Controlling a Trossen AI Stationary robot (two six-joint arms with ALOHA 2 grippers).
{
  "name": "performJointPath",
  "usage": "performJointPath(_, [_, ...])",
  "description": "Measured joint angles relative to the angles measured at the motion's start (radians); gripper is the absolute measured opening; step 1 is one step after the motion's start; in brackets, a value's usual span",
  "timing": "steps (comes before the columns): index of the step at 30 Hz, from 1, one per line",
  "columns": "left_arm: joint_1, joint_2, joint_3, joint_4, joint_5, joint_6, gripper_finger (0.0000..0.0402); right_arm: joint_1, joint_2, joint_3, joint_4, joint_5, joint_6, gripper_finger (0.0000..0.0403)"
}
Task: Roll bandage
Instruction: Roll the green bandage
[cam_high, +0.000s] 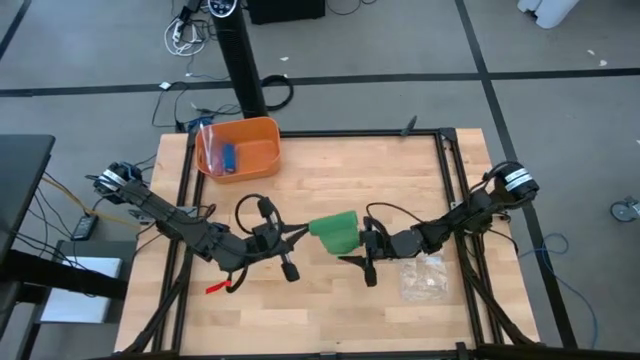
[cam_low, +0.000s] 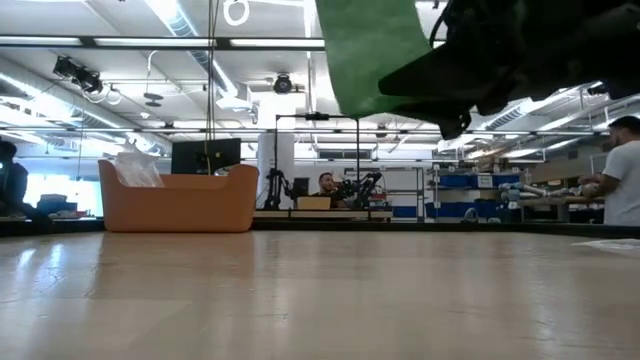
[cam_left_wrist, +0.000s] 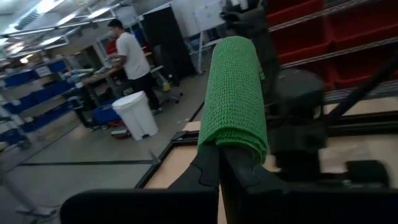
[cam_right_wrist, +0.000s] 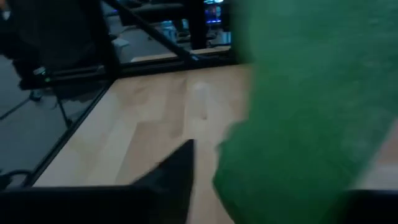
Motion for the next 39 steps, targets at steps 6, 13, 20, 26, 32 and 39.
performJointPath(6, [0.004, -0.006, 0.000, 0.003, -0.057, 0.051, 0.0001, 0.062, -0.018, -0.002, 0.004, 0.022, -0.007, 0.0015])
performJointPath(13, [0.007, -0.086, 0.000, -0.025, -0.127, 0.076, 0.0001, 0.138, -0.018, -0.002, -0.003, 0.026, 0.004, 0.0004])
performJointPath(20, [0.008, -0.185, -0.001, -0.146, -0.176, 0.103, 0.0001, 0.208, -0.018, -0.002, 0.010, 0.028, 0.062, 0.0002])
performJointPath(26, [0.008, -0.211, -0.001, -0.302, -0.217, 0.051, 0.0001, 0.252, -0.017, 0.073, 0.042, 0.051, 0.026, 0.0001])
performJointPath(32, [0.020, -0.162, -0.001, -0.495, -0.278, -0.092, 0.0001, 0.245, -0.057, 0.224, -0.012, 0.054, -0.097, 0.0001])
performJointPath(39, [0.036, -0.082, -0.046, -0.545, -0.234, -0.187, 0.0001, 0.201, -0.150, 0.446, -0.386, 0.130, -0.175, 0.0000])
